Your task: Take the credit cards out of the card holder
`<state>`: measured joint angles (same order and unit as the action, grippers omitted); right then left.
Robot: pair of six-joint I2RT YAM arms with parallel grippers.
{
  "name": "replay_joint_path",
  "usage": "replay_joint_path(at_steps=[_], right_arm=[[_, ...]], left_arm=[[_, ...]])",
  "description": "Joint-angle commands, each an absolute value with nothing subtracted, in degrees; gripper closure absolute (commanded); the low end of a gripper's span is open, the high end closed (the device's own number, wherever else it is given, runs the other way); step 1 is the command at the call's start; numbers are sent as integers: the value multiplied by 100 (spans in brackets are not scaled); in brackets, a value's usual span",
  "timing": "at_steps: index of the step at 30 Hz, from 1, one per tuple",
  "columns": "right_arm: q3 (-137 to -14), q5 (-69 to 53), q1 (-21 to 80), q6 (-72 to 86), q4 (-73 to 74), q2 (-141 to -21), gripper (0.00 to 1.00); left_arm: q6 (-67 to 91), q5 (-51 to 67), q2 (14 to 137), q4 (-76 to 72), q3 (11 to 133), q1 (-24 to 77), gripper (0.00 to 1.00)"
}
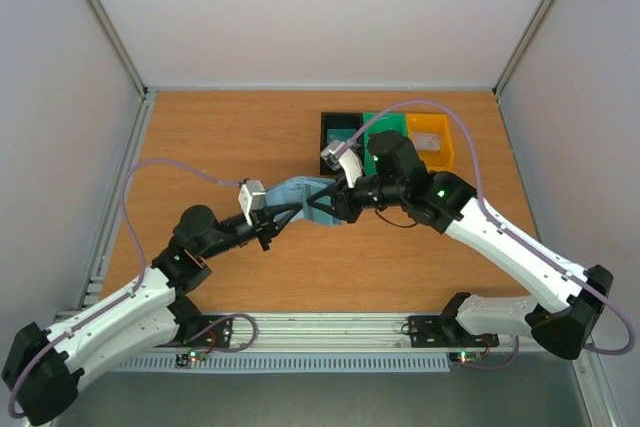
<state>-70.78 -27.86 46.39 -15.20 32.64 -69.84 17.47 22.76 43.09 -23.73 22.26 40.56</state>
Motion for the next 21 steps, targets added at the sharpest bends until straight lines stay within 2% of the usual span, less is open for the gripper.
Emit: replay_joint_path(at_steps=[1, 4, 11, 14, 15, 16, 17, 21], right_arm=[[-7045, -3452, 4397, -1958, 3742, -6534, 72], [-6990, -3326, 4319, -2037, 3929, -6416, 69], [-6763, -3402, 4157, -1973, 3823, -6364, 96], [-6677, -3510, 4085, -1969, 3775, -6375, 99], [-6657, -3514, 4026, -1945, 3796, -6349, 99], [-6653, -3531, 3933, -1923, 3850, -6315, 99], [-6646, -3585, 3841, -1898, 3902, -6277, 99], [-6621, -3980, 3646, -1801, 3912, -6098, 99]], left_arm=[[1874, 2334, 4211, -2683, 2131, 4017, 100], [1975, 2495, 4228, -2734, 2156, 4016, 100], [2030, 2648, 4159, -2754, 2224, 4017, 100], [2088, 2414, 4084, -2565, 2232, 4004, 100], [2133, 2217, 4070, -2430, 2245, 3995, 93], [2187, 1929, 4038, -2233, 2249, 3947, 76], [2206, 1505, 4007, -2047, 2250, 3900, 65], [2224, 573, 3983, -1457, 2142, 3604, 51]])
